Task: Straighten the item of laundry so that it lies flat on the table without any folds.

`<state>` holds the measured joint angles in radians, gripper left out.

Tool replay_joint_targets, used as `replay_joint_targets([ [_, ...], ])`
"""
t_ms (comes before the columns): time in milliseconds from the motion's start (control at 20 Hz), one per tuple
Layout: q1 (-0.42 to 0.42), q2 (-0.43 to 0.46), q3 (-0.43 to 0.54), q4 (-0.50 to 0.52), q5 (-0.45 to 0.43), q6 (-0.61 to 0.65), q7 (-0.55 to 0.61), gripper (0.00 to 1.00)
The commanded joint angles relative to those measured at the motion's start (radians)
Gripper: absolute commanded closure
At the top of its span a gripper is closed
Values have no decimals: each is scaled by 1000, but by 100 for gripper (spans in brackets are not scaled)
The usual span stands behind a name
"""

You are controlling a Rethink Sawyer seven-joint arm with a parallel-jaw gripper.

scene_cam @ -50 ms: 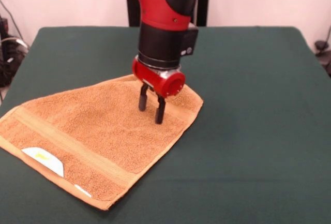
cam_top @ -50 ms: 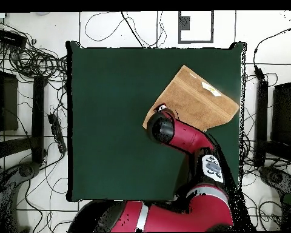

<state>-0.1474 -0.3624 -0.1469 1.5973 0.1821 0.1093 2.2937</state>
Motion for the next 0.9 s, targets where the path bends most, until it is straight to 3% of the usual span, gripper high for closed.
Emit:
replay_joint_targets([
  [50, 15, 48, 144, 36, -32, -20, 85, 0],
  [600, -9, 71, 178, 24, -39, -42, 83, 0],
  [900, 20, 144, 147, -30, -17, -74, 101, 0],
])
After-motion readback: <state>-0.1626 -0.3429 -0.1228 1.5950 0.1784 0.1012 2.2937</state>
